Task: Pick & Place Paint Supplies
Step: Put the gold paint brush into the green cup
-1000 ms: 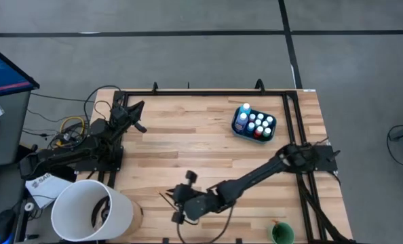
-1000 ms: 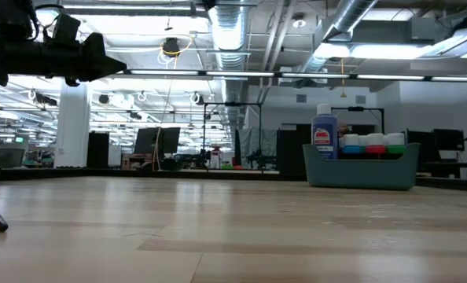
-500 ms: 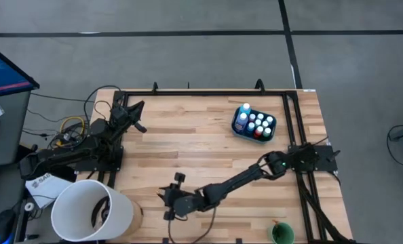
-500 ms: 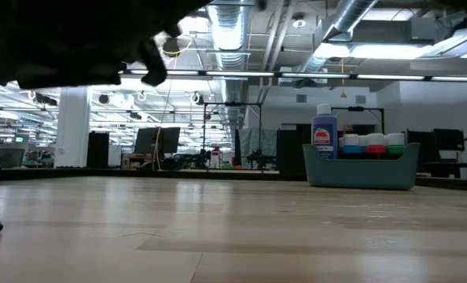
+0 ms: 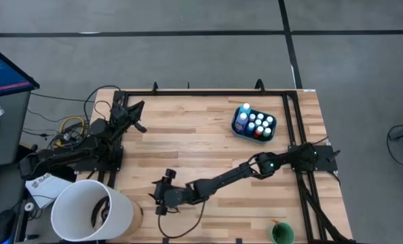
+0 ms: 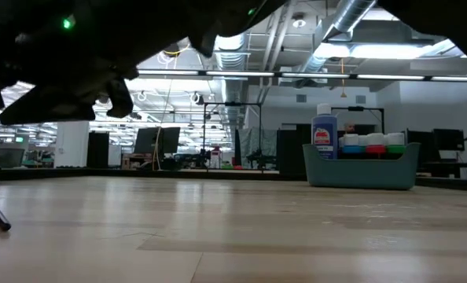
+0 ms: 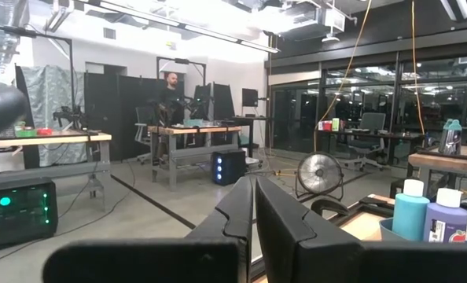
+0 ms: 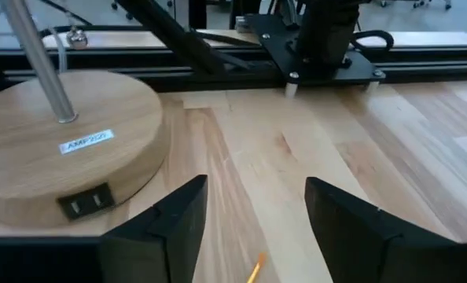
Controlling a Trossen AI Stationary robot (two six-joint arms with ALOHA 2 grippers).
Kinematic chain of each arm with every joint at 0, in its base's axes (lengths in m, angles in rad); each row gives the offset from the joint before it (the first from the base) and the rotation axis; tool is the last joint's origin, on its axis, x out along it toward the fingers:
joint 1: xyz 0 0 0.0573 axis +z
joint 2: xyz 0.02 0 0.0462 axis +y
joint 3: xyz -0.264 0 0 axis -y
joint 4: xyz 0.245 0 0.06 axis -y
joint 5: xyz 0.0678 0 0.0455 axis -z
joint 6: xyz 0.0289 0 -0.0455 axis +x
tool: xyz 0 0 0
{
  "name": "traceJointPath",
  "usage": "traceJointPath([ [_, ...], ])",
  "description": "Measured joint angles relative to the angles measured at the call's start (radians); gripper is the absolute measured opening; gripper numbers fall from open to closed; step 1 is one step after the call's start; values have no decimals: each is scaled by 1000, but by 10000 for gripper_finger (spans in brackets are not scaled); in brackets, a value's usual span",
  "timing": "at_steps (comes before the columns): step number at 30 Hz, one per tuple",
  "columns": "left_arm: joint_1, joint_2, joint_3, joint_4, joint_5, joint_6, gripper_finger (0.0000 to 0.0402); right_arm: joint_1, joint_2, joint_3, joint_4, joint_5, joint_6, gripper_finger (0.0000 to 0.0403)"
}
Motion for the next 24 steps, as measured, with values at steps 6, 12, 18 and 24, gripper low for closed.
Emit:
traceJointPath([
  [6, 0, 0, 0, 0, 0, 0, 8, -3, 17, 15, -65, -6, 45, 201],
  [12, 0, 0, 0, 0, 0, 0, 8, -12, 19, 15, -113, -7, 79, 189],
  [18, 0, 0, 0, 0, 0, 0, 8, -15, 19, 3, -111, -26, 94, 180],
  [24, 0, 0, 0, 0, 0, 0, 8, -14, 44, 2, -113, -40, 117, 175],
])
